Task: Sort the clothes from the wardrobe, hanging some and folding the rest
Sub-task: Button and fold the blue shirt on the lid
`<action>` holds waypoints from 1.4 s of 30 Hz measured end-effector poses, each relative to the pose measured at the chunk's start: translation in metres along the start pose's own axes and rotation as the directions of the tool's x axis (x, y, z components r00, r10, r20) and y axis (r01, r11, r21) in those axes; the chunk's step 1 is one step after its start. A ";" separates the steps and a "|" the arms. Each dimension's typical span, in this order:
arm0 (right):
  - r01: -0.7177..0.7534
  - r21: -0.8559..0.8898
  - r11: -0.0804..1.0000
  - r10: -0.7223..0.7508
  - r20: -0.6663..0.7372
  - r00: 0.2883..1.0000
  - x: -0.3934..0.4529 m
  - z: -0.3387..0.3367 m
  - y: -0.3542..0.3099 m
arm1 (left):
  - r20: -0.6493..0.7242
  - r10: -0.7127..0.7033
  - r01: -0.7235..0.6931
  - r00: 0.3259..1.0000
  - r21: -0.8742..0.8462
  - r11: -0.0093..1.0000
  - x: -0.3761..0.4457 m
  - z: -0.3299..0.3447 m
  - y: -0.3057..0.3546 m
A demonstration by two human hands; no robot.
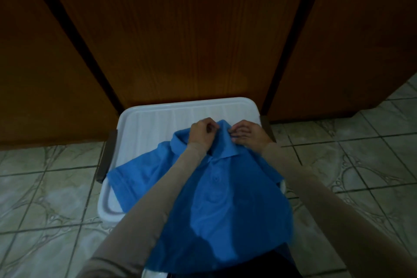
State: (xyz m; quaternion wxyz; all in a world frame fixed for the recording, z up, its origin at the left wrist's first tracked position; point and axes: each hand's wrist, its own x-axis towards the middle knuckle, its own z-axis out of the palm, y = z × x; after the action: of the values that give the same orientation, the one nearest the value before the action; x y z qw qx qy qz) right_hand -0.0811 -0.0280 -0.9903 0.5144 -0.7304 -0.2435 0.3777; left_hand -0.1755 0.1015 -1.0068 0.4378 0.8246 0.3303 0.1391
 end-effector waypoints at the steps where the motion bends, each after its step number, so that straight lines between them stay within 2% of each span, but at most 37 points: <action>1: 0.037 -0.070 0.997 -0.038 -0.007 0.999 0.001 0.003 0.006 | 0.066 -0.034 0.043 0.997 -0.133 0.990 -0.002 0.003 -0.001; 3: 0.133 -0.247 0.960 -0.146 -0.036 0.989 0.004 0.010 0.016 | 0.170 -0.093 0.134 0.981 -0.246 0.960 -0.003 0.005 -0.003; 5: 0.197 -0.368 0.909 -0.238 -0.068 0.969 0.008 0.016 0.023 | 0.249 -0.147 0.209 0.957 -0.246 0.946 0.000 0.006 -0.006; 7: 0.206 -0.438 0.875 -0.274 -0.097 0.957 0.012 0.022 0.029 | 0.265 -0.158 0.214 0.951 -0.196 0.957 0.005 0.005 -0.009; 9: 0.161 -0.430 0.888 -0.245 -0.146 0.959 0.013 0.024 0.028 | 0.241 -0.132 0.178 0.962 -0.183 0.967 0.009 0.005 -0.007; 12: 0.061 -0.271 0.961 -0.110 -0.169 0.980 0.015 0.020 0.021 | 0.262 -0.075 0.151 0.962 -0.285 0.947 0.007 0.009 0.000; 13: 0.024 -0.247 0.969 -0.066 -0.166 0.984 0.016 0.017 0.018 | 0.254 -0.042 0.112 0.966 -0.268 0.957 0.005 0.009 0.001; 15: -0.056 -0.285 0.957 0.005 -0.178 0.984 0.021 0.012 0.016 | 0.169 0.041 -0.024 0.985 -0.106 0.994 0.001 0.006 -0.005; 17: -0.126 -0.359 0.925 0.065 -0.176 0.982 0.025 0.010 0.013 | 0.039 0.118 -0.122 0.992 0.100 0.988 -0.003 -0.006 -0.015; 19: -0.178 -0.324 0.929 0.127 -0.173 0.977 0.027 0.011 0.011 | -0.070 0.142 -0.109 0.987 0.350 0.930 -0.006 -0.023 -0.023; 20: -0.186 -0.273 0.944 0.146 -0.161 0.976 0.029 0.012 0.011 | -0.087 0.110 -0.063 0.990 0.426 0.903 -0.007 -0.031 -0.029; 21: -0.181 -0.217 0.959 0.152 -0.145 0.978 0.029 0.013 0.010 | -0.080 0.044 -0.006 0.996 0.425 0.905 -0.007 -0.039 -0.036; 22: -0.180 -0.157 0.971 0.159 -0.134 0.978 0.029 0.013 0.009 | -0.038 -0.050 0.060 0.998 0.340 0.939 -0.007 -0.047 -0.044; 24: -0.164 -0.086 0.983 0.152 -0.134 0.979 0.027 0.015 0.006 | 0.076 -0.193 0.189 0.978 0.048 0.981 -0.011 -0.062 -0.053; 26: -0.128 -0.072 0.989 0.115 -0.166 0.979 0.023 0.015 0.004 | 0.171 -0.223 0.242 0.960 -0.098 0.965 -0.016 -0.072 -0.060; 28: -0.047 -0.145 0.988 0.020 -0.181 0.983 0.015 0.014 -0.003 | 0.283 -0.190 0.198 0.940 0.000 0.980 -0.024 -0.079 -0.057; 30: 0.045 -0.314 0.948 -0.098 -0.157 0.983 0.005 0.013 -0.010 | 0.314 -0.151 0.110 0.937 0.146 0.983 -0.029 -0.085 -0.054; 32: 0.080 -0.533 0.843 -0.168 -0.118 0.979 -0.005 0.011 -0.018 | 0.305 -0.115 0.068 0.945 0.160 0.985 -0.033 -0.090 -0.052; 34: 0.060 -0.695 0.717 -0.213 -0.137 0.967 -0.016 0.007 -0.029 | 0.267 -0.084 0.077 0.960 0.037 0.996 -0.041 -0.096 -0.045; 35: 0.057 -0.711 0.701 -0.238 -0.158 0.958 -0.022 0.004 -0.034 | 0.228 -0.071 0.085 0.971 -0.051 0.995 -0.045 -0.100 -0.040; 38: 0.156 -0.642 0.751 -0.351 -0.188 0.917 -0.038 -0.001 -0.050 | 0.104 -0.030 0.056 0.994 -0.255 0.965 -0.053 -0.112 -0.018; 40: 0.245 -0.587 0.772 -0.426 -0.190 0.885 -0.050 -0.004 -0.062 | 0.049 0.017 -0.001 0.999 -0.318 0.948 -0.059 -0.121 0.003; 42: 0.287 -0.576 0.765 -0.476 -0.207 0.855 -0.063 -0.006 -0.076 | -0.040 0.097 -0.104 0.994 -0.287 0.952 -0.064 -0.129 0.021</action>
State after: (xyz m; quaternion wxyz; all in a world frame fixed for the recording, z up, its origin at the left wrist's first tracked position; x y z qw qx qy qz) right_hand -0.1107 -0.0513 -0.8987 0.3957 -0.8300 -0.3900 0.0495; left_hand -0.2808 0.1322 -0.9108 0.5415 0.7657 0.2697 0.2186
